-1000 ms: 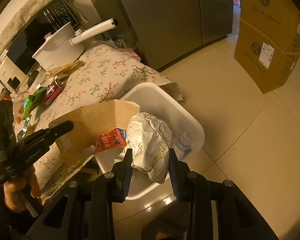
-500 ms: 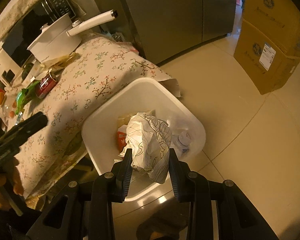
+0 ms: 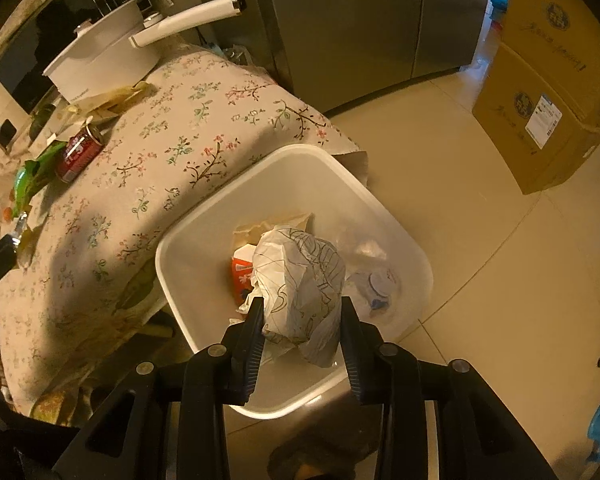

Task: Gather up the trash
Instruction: 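Release the crumpled paper into the bin with the right tool while the left tool withdraws, then grasp the yellow wrapper with the left tool while the right tool reaches the green bag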

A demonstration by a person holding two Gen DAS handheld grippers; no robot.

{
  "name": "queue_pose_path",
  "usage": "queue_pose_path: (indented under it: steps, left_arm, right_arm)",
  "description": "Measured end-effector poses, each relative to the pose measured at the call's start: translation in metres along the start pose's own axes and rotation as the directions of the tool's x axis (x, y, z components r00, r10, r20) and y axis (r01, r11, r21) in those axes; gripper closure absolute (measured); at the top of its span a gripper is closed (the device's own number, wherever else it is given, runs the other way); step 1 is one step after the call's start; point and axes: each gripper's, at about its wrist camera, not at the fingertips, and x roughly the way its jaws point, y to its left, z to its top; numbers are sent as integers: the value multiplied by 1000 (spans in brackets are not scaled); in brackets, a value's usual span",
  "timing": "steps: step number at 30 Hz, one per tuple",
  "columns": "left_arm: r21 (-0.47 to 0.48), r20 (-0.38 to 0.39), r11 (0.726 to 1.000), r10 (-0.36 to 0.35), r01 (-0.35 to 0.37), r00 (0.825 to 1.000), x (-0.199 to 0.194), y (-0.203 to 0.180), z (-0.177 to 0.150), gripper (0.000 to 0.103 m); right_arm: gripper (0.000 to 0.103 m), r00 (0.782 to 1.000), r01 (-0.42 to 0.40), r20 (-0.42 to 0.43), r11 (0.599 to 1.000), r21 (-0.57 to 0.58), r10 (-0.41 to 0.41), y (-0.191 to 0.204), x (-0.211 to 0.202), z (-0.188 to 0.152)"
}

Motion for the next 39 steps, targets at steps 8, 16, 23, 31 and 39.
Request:
queue_pose_path:
  steps: [8,16,23,31,39]
  left_arm:
    - [-6,-1,999,33,-33,999,-16,24,-7,14]
    - [-30,-8,997,72,-72,997,-26,52,-15,4]
    - [-75,-2,992,101,-100,995,-34,80,-21,1]
    - [-116,-12,985,124,-125,992,-37,111,-27,1]
    - [-150,-31,976,153,-156,988,-39,139,-29,1]
  right_arm:
    - [39,999,33,12,998,53,-33,6,0,6]
    - [30,999,9,37,999,45,-11,26,-7,15]
    - [26,998,-23,64,1000,-4,24,60,-14,23]
    - [25,995,-42,91,994,-98,51,108,-18,32]
    - [25,990,-78,106,983,-166,97,156,-19,41]
